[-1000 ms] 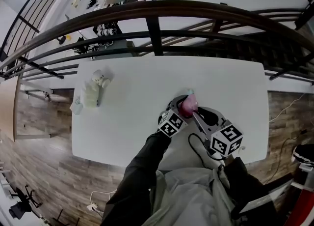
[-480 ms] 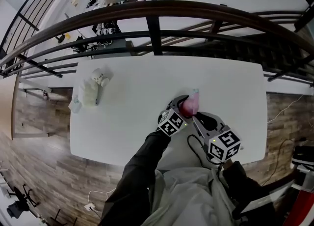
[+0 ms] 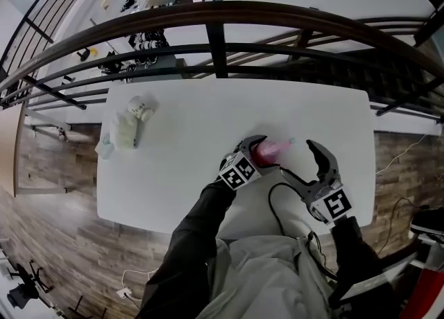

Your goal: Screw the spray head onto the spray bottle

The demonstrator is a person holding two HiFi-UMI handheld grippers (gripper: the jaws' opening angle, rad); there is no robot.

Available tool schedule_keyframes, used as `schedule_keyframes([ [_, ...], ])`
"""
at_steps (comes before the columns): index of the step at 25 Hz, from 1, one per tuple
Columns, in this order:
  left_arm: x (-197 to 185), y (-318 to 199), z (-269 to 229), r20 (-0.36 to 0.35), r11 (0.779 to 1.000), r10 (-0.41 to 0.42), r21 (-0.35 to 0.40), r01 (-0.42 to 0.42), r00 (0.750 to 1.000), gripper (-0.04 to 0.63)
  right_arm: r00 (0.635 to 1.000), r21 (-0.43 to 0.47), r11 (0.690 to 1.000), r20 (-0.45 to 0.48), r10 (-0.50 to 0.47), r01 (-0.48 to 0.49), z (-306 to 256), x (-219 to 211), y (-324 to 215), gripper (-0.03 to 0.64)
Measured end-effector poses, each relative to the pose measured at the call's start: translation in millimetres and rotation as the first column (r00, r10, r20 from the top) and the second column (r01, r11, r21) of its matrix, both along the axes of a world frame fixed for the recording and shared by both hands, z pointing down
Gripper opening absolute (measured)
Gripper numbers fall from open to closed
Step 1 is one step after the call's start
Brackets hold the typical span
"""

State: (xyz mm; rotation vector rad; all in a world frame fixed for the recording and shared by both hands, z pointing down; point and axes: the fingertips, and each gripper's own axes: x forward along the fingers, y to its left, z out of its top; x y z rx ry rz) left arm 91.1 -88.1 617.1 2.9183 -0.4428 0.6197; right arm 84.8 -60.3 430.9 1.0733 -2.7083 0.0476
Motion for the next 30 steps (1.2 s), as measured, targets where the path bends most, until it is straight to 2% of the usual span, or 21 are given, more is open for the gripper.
schedule_keyframes([
  [2,-0.1,-0.8,0.9,-0.001,1.0,0.006,0.001,-0.006,1.0,0.436,0.997,-0.026,0.996,-0.007,-0.08,0.08,11.0,0.3,-18.1,0.365],
  [5,0.5,2.0,1.3,-0.001,1.0,0.018,-0.001,-0.018,1.0,0.436,0.97,-0.081,0.97,-0.071,-0.234,0.228,30.1,-24.7,-30.4,0.365],
  [8,1.1,3.6,-0.3,0.003,1.0,0.022,0.002,-0.022,1.0,0.436,0.949,-0.145,0.95,-0.121,-0.293,0.275,47.2,-32.5,-25.3,0.364],
  [10,-0.2,4.1,1.7,0.014,1.0,0.021,-0.001,-0.021,1.0,0.436,0.951,-0.158,0.952,-0.123,-0.283,0.263,50.1,-26.3,-14.3,0.356],
  [11,-1.3,4.2,3.3,0.019,1.0,0.021,-0.004,-0.021,1.0,0.436,0.959,-0.155,0.958,-0.115,-0.261,0.242,48.8,-21.5,-9.3,0.304],
  [13,-3.1,3.5,5.3,0.025,1.0,0.021,-0.007,-0.021,0.999,0.436,0.974,-0.154,0.97,-0.093,-0.205,0.19,44.8,-13.1,0.6,0.095],
  [14,-3.3,2.8,5.4,0.023,1.0,0.02,-0.006,-0.02,1.0,0.436,0.979,-0.164,0.971,-0.082,-0.188,0.173,44.0,-11.9,6.3,0.054],
  [19,-2.7,3.4,5.5,0.025,1.0,0.013,-0.007,-0.013,1.0,0.436,0.98,-0.212,0.96,-0.04,-0.197,0.185,47.3,-46.9,25.5,0.043],
  [21,-3.0,3.6,4.0,0.029,1.0,0.01,-0.01,-0.01,1.0,0.436,0.978,-0.191,0.961,-0.034,-0.208,0.198,48.2,-65.1,21.2,0.044],
  [23,-2.6,3.9,3.4,0.029,1.0,0.008,-0.009,-0.008,1.0,0.436,0.979,-0.122,0.973,-0.028,-0.201,0.196,38.8,-70.3,18.2,0.043],
  [24,-2.1,3.9,4.0,0.03,1.0,0.01,-0.01,-0.01,1.0,0.436,0.987,-0.058,0.985,-0.014,-0.161,0.16,24.0,-64.0,17.1,0.043],
  [26,-1.7,2.8,6.0,0.031,1.0,0.019,-0.014,-0.019,0.999,0.436,1.0,0.094,0.996,0.023,0.005,-0.007,-10.2,-33.2,7.3,-0.005],
  [27,-1.7,2.5,6.3,0.028,1.0,0.026,-0.013,-0.025,0.999,0.436,0.998,0.139,0.988,0.009,0.067,-0.068,-16.4,-17.4,0.3,-0.005],
  [28,-1.5,2.7,5.7,0.021,0.999,0.033,-0.01,-0.032,0.999,0.436,0.996,0.155,0.985,-0.034,0.082,-0.076,-13.2,-7.8,-6.6,-0.003],
  [29,-0.9,3.5,4.4,0.011,0.999,0.04,-0.003,-0.04,0.999,0.436,0.995,0.148,0.988,-0.088,0.052,-0.039,-4.6,-5.4,-12.8,0.004],
  [30,-0.3,5.0,3.1,0.003,0.999,0.05,0.003,-0.05,0.999,0.436,0.99,0.135,0.991,-0.14,-0.001,0.02,4.8,-8.5,-17.8,0.041],
])
